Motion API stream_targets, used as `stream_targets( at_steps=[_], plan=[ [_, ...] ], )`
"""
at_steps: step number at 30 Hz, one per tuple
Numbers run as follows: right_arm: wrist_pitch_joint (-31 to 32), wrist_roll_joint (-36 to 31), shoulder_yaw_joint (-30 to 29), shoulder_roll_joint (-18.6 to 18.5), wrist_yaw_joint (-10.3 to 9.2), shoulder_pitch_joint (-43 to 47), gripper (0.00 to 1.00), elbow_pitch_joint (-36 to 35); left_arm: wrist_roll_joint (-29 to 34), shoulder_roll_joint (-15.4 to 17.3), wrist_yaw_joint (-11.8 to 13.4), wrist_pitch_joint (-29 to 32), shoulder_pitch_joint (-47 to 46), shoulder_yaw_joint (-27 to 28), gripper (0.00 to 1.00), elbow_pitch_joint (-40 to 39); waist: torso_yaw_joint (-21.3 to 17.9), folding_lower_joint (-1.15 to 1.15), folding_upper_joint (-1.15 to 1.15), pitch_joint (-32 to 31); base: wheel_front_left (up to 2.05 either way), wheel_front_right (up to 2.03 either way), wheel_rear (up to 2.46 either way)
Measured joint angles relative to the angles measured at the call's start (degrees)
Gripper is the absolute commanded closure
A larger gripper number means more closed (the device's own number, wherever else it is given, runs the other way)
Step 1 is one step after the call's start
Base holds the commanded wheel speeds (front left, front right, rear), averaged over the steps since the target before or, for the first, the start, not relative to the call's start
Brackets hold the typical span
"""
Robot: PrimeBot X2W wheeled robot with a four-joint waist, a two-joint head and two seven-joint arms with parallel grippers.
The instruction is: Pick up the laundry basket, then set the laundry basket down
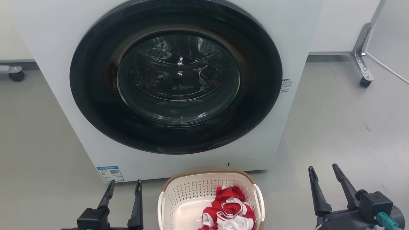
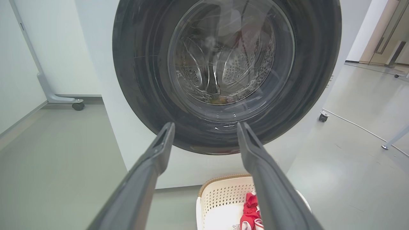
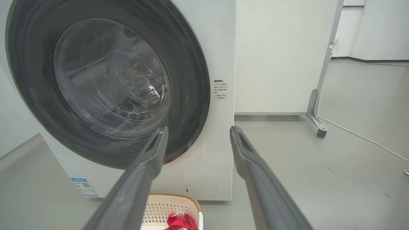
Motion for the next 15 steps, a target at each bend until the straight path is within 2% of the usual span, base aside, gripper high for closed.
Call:
stream_targets(
  at_steps=[9,10,15],
  plan=[
    [0.00,0.00,-0.10,0.23,0.00,0.10,0.00,-0.12,0.64,-0.34,0.00,1.54,0.01,0.21,0.00,-0.65,0.22,0.00,0.00,0.13,0.00,0.00,0.00],
    [0.00,-0.01,-0.10,0.27,0.00,0.10,1.00,-0.14,0.79,-0.40,0.00,1.71,0.01,0.24,1.00,-0.78,0.24,0.00,0.00,0.15,0.00,0.00,0.00],
    [0.38,0.27,0.27,1.57,0.10,1.84,1.00,1.83,0.31,-0.76,-0.09,1.97,1.19,0.04,1.00,1.53,0.26,0.00,0.00,0.17,0.00,0.00,0.00]
  ],
)
